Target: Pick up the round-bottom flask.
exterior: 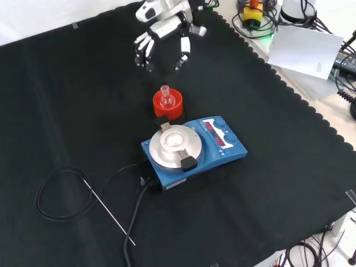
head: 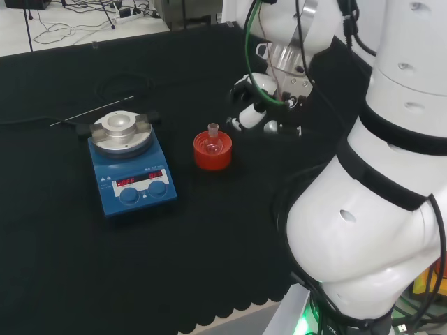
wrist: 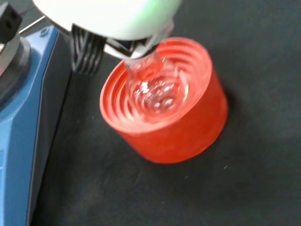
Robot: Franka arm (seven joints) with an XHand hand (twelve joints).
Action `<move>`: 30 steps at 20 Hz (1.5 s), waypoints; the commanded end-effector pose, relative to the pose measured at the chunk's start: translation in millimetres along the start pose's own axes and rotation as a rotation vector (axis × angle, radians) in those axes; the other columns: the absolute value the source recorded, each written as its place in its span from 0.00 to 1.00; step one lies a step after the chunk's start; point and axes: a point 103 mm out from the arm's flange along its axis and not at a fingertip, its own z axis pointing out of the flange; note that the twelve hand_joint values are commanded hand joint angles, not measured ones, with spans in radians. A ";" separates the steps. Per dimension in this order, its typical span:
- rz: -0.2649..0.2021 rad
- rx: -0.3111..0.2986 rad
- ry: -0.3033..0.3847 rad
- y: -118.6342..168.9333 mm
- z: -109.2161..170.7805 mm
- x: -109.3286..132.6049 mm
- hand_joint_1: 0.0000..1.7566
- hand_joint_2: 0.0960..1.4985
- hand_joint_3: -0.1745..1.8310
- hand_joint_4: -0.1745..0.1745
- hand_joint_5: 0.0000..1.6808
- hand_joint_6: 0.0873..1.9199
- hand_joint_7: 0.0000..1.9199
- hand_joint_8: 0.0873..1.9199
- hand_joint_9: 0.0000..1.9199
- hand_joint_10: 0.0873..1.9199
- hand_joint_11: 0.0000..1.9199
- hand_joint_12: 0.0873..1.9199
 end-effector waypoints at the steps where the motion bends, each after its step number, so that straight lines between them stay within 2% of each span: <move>1: -0.009 -0.016 0.064 16.3 13.3 -3.0 0.60 0.28 0.47 0.41 0.36 0.29 0.10 0.32 0.21 0.33 0.01 0.73; 8: -0.019 -0.027 0.070 22.4 18.3 -1.6 0.59 0.28 0.48 0.41 0.35 0.33 0.10 0.32 0.21 0.33 0.02 0.73; 15: -0.038 0.002 0.075 24.1 31.7 5.6 0.59 0.28 0.47 0.40 0.35 0.33 0.11 0.33 0.21 0.33 0.02 0.73; 19: -0.034 0.015 0.114 26.2 37.1 11.6 0.58 0.28 0.47 0.40 0.33 0.33 0.11 0.33 0.21 0.33 0.03 0.73; 30: -0.045 0.020 0.101 34.6 44.8 16.5 0.58 0.28 0.46 0.39 0.33 0.33 0.11 0.33 0.22 0.33 0.03 0.73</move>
